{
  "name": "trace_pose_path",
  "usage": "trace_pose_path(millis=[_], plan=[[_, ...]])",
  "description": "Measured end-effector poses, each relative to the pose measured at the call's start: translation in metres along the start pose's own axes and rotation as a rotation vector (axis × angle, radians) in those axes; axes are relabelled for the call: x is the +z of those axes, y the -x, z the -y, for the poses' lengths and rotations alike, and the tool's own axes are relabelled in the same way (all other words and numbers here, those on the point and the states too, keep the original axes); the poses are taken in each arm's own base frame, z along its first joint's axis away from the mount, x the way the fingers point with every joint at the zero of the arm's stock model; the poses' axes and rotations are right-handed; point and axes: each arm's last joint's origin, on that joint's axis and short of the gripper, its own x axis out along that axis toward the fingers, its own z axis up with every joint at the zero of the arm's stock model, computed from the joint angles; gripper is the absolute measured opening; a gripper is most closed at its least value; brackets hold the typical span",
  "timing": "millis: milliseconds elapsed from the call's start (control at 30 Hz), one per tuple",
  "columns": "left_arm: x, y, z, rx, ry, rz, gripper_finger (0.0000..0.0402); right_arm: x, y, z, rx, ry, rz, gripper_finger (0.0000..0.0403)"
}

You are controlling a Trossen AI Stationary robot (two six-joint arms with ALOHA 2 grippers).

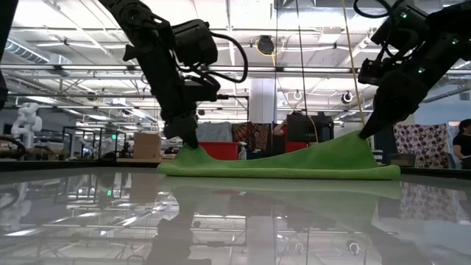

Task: Roll towel
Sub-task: Roll the green microfiber cloth

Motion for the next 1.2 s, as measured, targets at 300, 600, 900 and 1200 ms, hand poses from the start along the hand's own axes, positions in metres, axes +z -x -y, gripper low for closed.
trace_pose_path(millis=[300,600,900,1200], plan=[[0.005,-0.004,-0.007,-0.037,-0.001,0.053,0.0015,-0.003,-0.008,0.014,-0.131,-0.033,-0.065,0.0010],[0.006,-0.004,-0.007,-0.052,0.005,0.061,0.0077,-0.002,-0.009,0.018,-0.223,-0.087,-0.045,0.0178],[0.006,-0.004,-0.007,-0.052,0.037,0.068,0.0141,-0.013,-0.008,0.008,-0.063,-0.223,-0.170,0.0211],[0.011,-0.007,-0.003,-0.127,0.055,0.122,0.0141,-0.021,-0.004,0.000,-0.047,-0.274,-0.243,0.0160]])
